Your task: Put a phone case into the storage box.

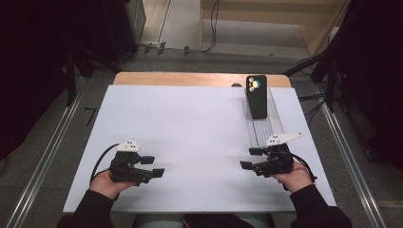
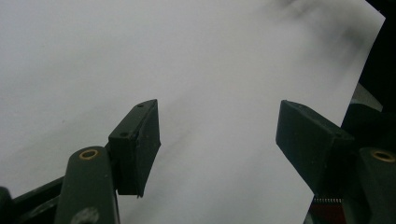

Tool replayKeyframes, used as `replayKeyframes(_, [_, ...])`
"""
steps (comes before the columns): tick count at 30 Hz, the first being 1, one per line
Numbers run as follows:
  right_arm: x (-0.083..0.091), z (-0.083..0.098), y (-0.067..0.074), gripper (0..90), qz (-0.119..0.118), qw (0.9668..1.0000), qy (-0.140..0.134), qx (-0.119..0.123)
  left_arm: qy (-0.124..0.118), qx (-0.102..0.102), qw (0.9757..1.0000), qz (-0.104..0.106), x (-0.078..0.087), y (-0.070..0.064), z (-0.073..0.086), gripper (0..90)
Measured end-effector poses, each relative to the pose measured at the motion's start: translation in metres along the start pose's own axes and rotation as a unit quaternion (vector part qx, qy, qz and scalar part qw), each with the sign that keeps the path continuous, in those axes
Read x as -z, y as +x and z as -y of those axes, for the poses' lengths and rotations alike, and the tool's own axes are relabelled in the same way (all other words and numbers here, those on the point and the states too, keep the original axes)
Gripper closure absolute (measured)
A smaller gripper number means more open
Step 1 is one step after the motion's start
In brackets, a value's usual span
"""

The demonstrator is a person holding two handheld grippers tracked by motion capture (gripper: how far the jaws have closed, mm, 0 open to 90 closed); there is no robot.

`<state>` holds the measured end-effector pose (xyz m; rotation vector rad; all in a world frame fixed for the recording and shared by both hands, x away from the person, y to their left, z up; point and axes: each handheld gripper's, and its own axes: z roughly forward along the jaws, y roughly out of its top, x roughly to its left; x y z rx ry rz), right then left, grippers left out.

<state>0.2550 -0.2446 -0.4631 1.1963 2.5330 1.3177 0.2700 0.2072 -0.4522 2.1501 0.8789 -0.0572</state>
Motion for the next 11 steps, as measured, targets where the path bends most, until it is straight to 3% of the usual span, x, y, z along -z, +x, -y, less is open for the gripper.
replayKeyframes(11, [0.0, 0.014, -0.001, 26.9, -0.008, 0.9999, 0.01, 0.004, 0.004, -0.001, 1.0, 0.002, -0.001, 0.0, 0.002, 30.4])
